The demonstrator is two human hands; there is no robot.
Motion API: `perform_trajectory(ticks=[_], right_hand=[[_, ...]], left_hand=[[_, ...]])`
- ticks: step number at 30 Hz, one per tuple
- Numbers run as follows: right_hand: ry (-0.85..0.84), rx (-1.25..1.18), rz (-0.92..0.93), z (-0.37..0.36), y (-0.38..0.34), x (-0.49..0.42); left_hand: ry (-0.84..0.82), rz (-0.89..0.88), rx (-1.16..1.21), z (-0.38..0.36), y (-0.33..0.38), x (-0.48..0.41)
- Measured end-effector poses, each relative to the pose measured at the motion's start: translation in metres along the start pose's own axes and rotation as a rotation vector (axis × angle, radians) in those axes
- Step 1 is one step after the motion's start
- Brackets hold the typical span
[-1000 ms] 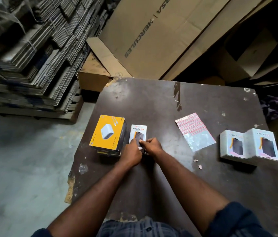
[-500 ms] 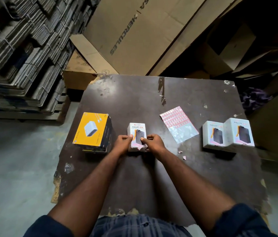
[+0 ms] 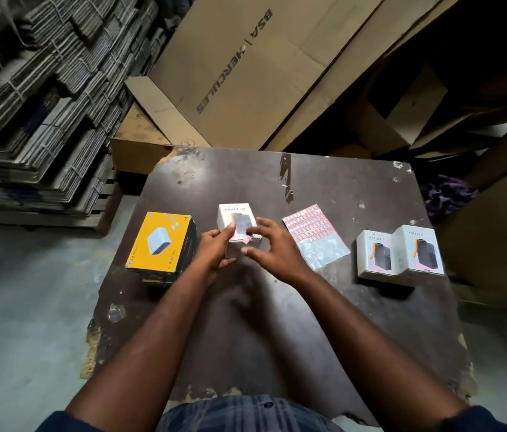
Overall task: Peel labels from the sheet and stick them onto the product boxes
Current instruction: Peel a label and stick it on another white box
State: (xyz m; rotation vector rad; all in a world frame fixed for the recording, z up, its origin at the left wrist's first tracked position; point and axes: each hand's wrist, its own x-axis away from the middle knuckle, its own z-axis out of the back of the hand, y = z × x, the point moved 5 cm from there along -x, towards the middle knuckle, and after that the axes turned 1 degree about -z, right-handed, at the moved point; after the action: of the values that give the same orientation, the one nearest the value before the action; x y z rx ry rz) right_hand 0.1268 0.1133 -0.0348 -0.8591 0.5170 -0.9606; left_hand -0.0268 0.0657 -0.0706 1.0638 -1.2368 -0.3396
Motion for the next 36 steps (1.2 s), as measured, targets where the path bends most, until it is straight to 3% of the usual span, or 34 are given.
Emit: perform_trajectory(ticks=[4, 8, 16, 18, 21, 27, 31, 36], right_hand=[[0.098, 0.101, 0.141, 0.006, -0.016, 0.002], [0.235, 0.034, 0.142, 0.018, -0.022, 0.001], [0.098, 0.109, 0.182, 0.011, -0.035, 0.013], [0.144, 0.162, 0.193, 0.008, -0.039, 0.017], [0.224, 0.117, 0.126, 0.006, -0.041, 0.017], [0.203, -0.053, -0.093, -0.003, -0.047, 0.016], [0.185, -0.261, -0.202, -0.012, -0.048, 0.014], [0.233, -0.529, -0.317, -0.013, -0.056, 0.012]], left_hand=[[-0.009, -0.027, -0.01, 0.001, 0.009, 0.003], [-0.025, -0.04, -0.015, 0.003, 0.014, 0.008], [-0.068, -0.032, -0.023, 0.012, 0.01, 0.015], [-0.083, -0.023, -0.017, 0.013, 0.008, 0.018], [-0.082, -0.04, -0.016, 0.016, 0.006, 0.021], [-0.054, -0.071, -0.02, 0.029, 0.006, 0.023], [-0.057, -0.083, -0.011, 0.036, 0.01, 0.021], [0.072, -0.112, -0.08, 0.062, 0.011, 0.016]])
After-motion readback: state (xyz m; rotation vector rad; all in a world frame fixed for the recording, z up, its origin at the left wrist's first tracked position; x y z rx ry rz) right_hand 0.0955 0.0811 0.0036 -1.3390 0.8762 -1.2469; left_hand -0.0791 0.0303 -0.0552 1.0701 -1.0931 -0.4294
